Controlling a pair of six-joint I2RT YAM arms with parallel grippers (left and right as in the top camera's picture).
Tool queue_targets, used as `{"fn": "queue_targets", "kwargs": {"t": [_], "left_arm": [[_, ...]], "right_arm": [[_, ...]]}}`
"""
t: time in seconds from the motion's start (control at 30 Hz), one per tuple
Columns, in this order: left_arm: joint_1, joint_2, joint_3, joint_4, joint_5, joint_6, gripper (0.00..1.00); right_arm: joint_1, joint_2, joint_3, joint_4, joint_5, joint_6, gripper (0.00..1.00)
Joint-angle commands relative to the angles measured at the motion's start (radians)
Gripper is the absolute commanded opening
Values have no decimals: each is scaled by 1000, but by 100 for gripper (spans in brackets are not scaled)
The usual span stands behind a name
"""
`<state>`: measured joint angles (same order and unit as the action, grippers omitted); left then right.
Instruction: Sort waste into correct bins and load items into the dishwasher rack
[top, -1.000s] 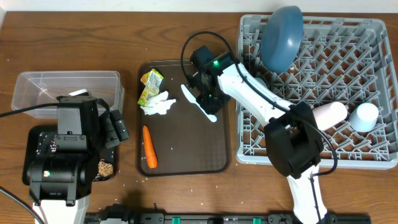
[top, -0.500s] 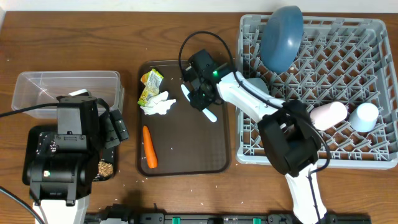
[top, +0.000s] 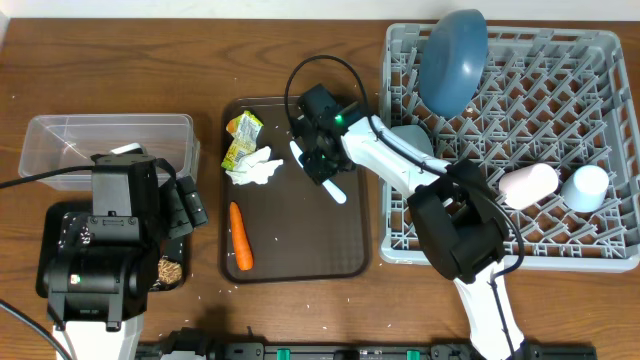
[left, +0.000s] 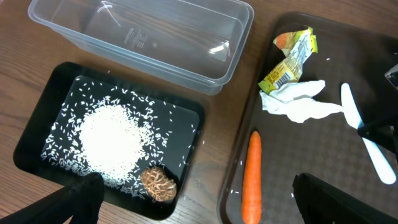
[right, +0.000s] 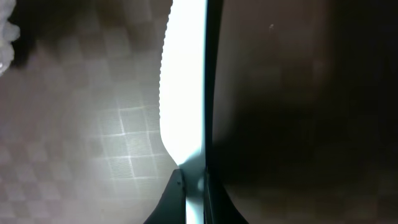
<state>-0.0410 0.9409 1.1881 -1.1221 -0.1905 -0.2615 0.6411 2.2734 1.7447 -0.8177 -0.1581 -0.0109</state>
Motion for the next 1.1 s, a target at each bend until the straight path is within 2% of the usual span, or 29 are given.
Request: {"fn": "queue_targets", "kwargs": {"t": [0.0,0.33,0.57,0.6,0.67,0.7,0.73,0.9,1.07], "left_arm": [[2,0,14,-3,-17,-5,98],[2,0,14,-3,-16,-5,98],[2,0,14,-3,-17,-5,98],[2,0,14,-3,-17,-5,98],[2,0,14,-3,-17,-5,98],[2,0,14,-3,-17,-5,98],[2,0,14,-3,-17,-5,98],[2,0,14,-3,-17,-5,98],[2,0,14,-3,-16,-5,98]], "right_arm": [[9,40,31,-36,4,22,1],[5,-3,94,-105,5,26,1],[6,-58,99,-93,22,31,1],[8,-58,99,-77,9,16,6],[14,-48,98,-19,-7,-23,39],[19,-45,98,18,4,-32,50],[23,-35,98,54,21,-31,53],[38,16,97,172,55,-19,53],[39,72,97,208,103,26,49]]}}
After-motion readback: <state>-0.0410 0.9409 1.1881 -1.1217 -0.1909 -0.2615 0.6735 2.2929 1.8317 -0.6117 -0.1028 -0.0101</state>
